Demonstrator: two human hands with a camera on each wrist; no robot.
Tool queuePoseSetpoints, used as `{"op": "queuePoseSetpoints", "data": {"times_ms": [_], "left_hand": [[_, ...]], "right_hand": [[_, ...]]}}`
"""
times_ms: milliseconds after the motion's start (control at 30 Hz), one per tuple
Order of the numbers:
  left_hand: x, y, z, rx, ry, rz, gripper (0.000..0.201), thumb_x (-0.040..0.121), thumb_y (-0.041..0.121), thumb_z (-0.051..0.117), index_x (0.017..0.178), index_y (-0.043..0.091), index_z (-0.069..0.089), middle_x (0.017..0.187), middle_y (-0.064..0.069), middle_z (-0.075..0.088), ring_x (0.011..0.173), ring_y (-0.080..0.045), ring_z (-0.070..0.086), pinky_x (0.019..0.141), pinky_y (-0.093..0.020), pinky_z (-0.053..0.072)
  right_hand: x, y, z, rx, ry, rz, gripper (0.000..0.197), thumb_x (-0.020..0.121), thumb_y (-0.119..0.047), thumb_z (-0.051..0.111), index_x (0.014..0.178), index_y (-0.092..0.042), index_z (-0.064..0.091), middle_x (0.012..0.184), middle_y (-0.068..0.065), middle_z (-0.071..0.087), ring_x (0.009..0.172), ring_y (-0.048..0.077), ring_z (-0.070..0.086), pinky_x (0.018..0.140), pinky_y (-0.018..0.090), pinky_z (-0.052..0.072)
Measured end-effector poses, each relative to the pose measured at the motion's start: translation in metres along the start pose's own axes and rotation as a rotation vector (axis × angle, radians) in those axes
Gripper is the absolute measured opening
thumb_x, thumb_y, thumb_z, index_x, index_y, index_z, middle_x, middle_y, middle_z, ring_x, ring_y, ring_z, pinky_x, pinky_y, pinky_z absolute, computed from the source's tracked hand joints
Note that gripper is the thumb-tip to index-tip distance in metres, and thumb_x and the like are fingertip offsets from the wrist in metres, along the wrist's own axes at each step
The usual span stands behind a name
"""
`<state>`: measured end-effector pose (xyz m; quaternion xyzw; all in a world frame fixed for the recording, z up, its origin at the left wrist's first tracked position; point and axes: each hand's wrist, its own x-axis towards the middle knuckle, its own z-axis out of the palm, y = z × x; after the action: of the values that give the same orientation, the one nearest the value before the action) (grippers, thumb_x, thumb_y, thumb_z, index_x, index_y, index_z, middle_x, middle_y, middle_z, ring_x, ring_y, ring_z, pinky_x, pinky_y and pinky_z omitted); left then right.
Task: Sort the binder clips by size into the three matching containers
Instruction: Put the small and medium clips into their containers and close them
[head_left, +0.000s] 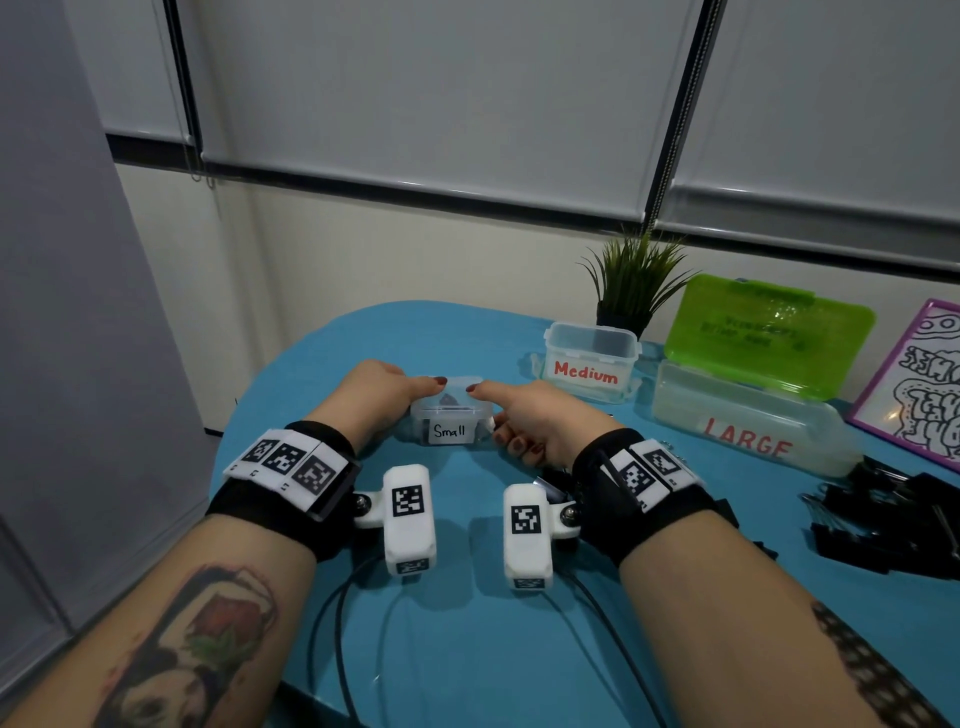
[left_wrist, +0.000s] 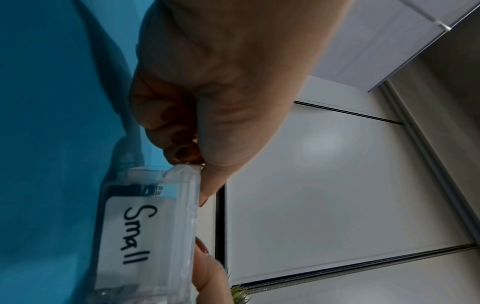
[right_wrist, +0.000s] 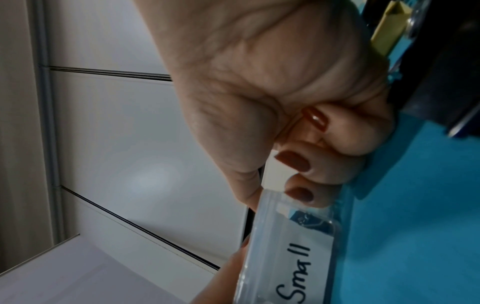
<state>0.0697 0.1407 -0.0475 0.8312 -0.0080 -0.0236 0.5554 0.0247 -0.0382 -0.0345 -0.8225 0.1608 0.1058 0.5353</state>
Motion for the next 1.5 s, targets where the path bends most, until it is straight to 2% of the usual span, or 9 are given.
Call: {"op": "queuePoseSetpoints", "data": {"times_ms": [333, 500, 767, 1000, 1167, 1300, 1367, 1433, 1500], "left_hand": [[-0.001, 0.002, -0.001, 0.064, -0.014, -0.019, 0.045, 0.086, 0.043, 0.073, 0.066, 0.012, 0.048, 0.052, -0.003, 0.044, 0.04, -0.018, 0.035, 0.042, -0.023, 0.025], [-0.001, 0.002, -0.001, 0.076, -0.008, -0.028, 0.045, 0.085, 0.044, 0.073, 0.067, 0.012, 0.048, 0.051, -0.003, 0.043, 0.039, -0.018, 0.034, 0.042, -0.022, 0.024], [0.0, 0.002, 0.001, 0.05, -0.005, -0.034, 0.047, 0.085, 0.045, 0.073, 0.065, 0.013, 0.045, 0.049, -0.002, 0.041, 0.04, -0.018, 0.033, 0.042, -0.023, 0.024], [0.005, -0.001, 0.003, -0.21, 0.033, -0.025, 0.04, 0.086, 0.045, 0.072, 0.084, 0.011, 0.052, 0.068, -0.007, 0.054, 0.049, -0.017, 0.049, 0.042, -0.022, 0.044], [0.011, -0.006, 0.003, -0.168, 0.028, 0.061, 0.027, 0.082, 0.035, 0.078, 0.088, 0.011, 0.067, 0.082, -0.005, 0.065, 0.072, -0.019, 0.06, 0.06, -0.028, 0.05], [0.007, -0.003, 0.01, -0.115, -0.111, 0.12, 0.03, 0.095, 0.025, 0.065, 0.124, 0.016, 0.066, 0.12, -0.004, 0.065, 0.097, -0.016, 0.061, 0.071, -0.021, 0.047], [0.009, -0.003, 0.013, -0.125, -0.151, 0.108, 0.046, 0.098, 0.026, 0.061, 0.142, 0.018, 0.053, 0.137, -0.006, 0.055, 0.114, -0.021, 0.058, 0.089, -0.027, 0.047], [0.008, -0.002, 0.013, -0.044, -0.136, 0.128, 0.055, 0.099, 0.028, 0.059, 0.15, 0.019, 0.042, 0.146, -0.006, 0.048, 0.129, -0.023, 0.051, 0.108, -0.033, 0.041], [0.01, -0.003, 0.014, -0.075, -0.129, 0.108, 0.047, 0.1, 0.025, 0.057, 0.145, 0.018, 0.047, 0.141, -0.002, 0.053, 0.129, -0.023, 0.051, 0.109, -0.037, 0.041]], "right_hand": [[0.007, 0.002, 0.0, 0.182, -0.067, 0.068, 0.04, 0.084, -0.049, 0.071, 0.1, -0.015, 0.058, 0.05, -0.005, 0.043, 0.037, 0.006, 0.026, 0.035, 0.017, 0.016], [0.005, 0.0, -0.002, 0.103, 0.085, -0.07, 0.036, 0.081, -0.04, 0.077, 0.078, -0.015, 0.052, 0.055, -0.001, 0.046, 0.038, 0.011, 0.029, 0.041, 0.019, 0.021], [0.002, -0.005, 0.003, -0.023, 0.065, -0.216, 0.021, 0.095, -0.028, 0.061, 0.085, -0.014, 0.05, 0.062, 0.006, 0.044, 0.045, 0.017, 0.036, 0.044, 0.022, 0.026], [-0.008, -0.014, 0.0, -0.274, 0.391, -0.491, 0.023, 0.077, -0.031, 0.08, 0.078, -0.018, 0.062, 0.076, -0.003, 0.062, 0.071, 0.017, 0.06, 0.063, 0.032, 0.051], [-0.042, -0.031, 0.009, -0.749, 0.207, -0.505, 0.023, 0.09, -0.033, 0.067, 0.106, -0.018, 0.073, 0.104, 0.001, 0.069, 0.098, 0.022, 0.063, 0.077, 0.029, 0.049], [-0.039, -0.028, 0.028, -1.09, -0.029, -0.352, 0.058, 0.104, -0.027, 0.042, 0.155, -0.007, 0.023, 0.159, 0.014, 0.028, 0.149, 0.033, 0.023, 0.114, 0.042, 0.027], [-0.031, -0.031, 0.028, -1.14, -0.067, -0.308, 0.067, 0.105, -0.025, 0.038, 0.159, -0.005, 0.003, 0.165, 0.014, 0.009, 0.154, 0.033, 0.002, 0.121, 0.045, 0.012], [-0.022, -0.038, 0.026, -1.185, -0.08, -0.286, 0.066, 0.106, -0.025, 0.037, 0.159, -0.005, 0.003, 0.164, 0.014, 0.01, 0.153, 0.032, 0.003, 0.121, 0.044, 0.01], [-0.01, -0.047, 0.021, -1.221, -0.099, -0.241, 0.063, 0.106, -0.03, 0.039, 0.157, -0.006, 0.013, 0.161, 0.014, 0.02, 0.151, 0.032, 0.014, 0.12, 0.045, 0.017]]}}
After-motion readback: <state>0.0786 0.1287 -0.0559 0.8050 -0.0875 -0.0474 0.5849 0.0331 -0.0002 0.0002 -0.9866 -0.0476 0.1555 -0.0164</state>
